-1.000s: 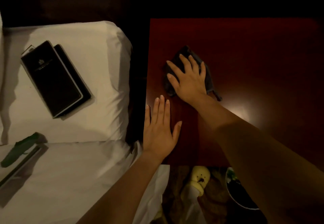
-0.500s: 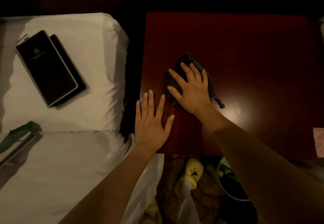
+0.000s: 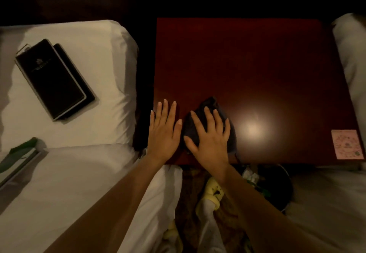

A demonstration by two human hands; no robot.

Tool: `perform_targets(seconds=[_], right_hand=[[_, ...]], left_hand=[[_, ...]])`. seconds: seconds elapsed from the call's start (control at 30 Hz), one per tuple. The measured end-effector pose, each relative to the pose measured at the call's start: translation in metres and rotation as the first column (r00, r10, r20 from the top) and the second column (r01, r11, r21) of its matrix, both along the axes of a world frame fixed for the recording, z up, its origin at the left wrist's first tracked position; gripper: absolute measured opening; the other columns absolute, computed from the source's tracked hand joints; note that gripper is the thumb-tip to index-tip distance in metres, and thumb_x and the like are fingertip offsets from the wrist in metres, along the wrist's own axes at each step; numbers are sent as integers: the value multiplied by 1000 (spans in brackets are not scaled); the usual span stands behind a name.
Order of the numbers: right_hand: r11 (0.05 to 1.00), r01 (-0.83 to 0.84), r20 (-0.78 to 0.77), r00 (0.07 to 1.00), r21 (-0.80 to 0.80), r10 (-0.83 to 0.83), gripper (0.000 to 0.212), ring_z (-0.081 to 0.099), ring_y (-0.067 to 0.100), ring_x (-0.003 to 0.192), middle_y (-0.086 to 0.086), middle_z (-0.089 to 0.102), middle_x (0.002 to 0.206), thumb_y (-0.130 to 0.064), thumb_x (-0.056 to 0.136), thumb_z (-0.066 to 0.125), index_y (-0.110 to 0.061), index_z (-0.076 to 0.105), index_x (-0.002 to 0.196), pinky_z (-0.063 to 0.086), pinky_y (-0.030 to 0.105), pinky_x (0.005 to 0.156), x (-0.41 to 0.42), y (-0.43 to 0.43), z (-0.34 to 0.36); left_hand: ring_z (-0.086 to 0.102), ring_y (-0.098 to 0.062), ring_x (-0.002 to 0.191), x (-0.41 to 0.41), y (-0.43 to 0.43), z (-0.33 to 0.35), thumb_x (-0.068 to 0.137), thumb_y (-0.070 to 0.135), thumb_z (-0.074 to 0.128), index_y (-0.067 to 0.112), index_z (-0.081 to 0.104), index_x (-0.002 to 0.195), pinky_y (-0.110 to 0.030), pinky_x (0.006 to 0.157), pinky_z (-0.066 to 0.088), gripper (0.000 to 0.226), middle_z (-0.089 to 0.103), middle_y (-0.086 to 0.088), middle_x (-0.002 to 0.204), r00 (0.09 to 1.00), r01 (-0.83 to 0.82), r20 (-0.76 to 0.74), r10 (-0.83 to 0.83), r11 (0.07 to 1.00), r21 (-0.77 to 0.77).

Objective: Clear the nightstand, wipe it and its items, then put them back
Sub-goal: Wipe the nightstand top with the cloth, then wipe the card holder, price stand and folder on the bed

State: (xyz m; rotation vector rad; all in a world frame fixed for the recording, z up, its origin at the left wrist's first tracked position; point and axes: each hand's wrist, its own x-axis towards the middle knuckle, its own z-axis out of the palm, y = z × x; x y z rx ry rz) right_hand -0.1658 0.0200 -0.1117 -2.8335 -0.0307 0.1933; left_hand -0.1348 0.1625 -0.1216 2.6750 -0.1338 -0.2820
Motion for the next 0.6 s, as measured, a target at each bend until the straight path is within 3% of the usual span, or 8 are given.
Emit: perform_targets(seconds=[0.1,0.17,0.23,0.3,0.33,0.4,0.53,0.6], right_hand=[[999,-22,-35,999,-37,20,70,40,36,135,12,45,145,-50,74,61,-26,44,138,26,60,108,-15,39,6],[999,-39,-48,998,26,40,65,48,35,129,12,52,140,-40,71,65,-21,53,131,32,60,105,-23,67,11],[989,-68,-63,995,128,77,52,56,33,121,10,57,134,-29,73,63,-18,59,124,38,56,102,-26,93,15],[969,-173,-133,971,176,198,45,48,33,125,7,51,138,-24,85,57,-21,52,130,32,51,109,-30,123,20],[944,-257,-189,936,207,296,46,42,32,128,6,45,140,-23,89,53,-24,46,134,26,47,111,-34,138,21],[902,-307,-246,889,304,386,48,39,30,125,4,44,137,-21,90,51,-29,42,136,28,41,108,-39,166,27],[837,-31,-315,918,546,240,44,54,30,115,14,58,124,-11,87,53,-21,54,130,43,37,100,-32,210,67],[803,-23,-326,907,596,267,40,58,29,110,15,61,120,-8,87,53,-15,56,127,45,28,93,-24,229,88]], left_hand=[[-9,-4,143,-11,10,9,101,31,25,17,7,150,-27,119,-8,54,-2,8,156,1000,23,-4,-24,987,-158],[0,-6,145,-25,23,18,101,26,29,15,11,149,-25,119,0,53,2,11,152,1000,-25,2,27,965,-261],[13,-10,145,-39,45,29,100,22,33,13,20,149,-27,119,12,51,16,8,153,987,-151,-10,159,918,-367],[29,-10,139,-54,76,42,100,19,39,15,28,147,-27,114,24,49,34,6,149,950,-297,-39,309,864,-407],[38,-9,132,-62,93,50,99,18,42,16,33,146,-26,109,31,48,41,7,143,918,-380,-59,393,826,-417],[51,-11,117,-80,131,68,97,15,46,17,45,139,-28,100,42,42,53,3,134,821,-541,-99,562,713,-445],[61,-26,108,-116,212,99,95,16,50,10,58,124,-46,95,51,30,64,-11,122,574,-781,-158,804,479,-402],[62,-30,106,-133,247,110,95,17,49,8,59,122,-48,93,52,30,65,-15,118,452,-859,-171,875,376,-349]])
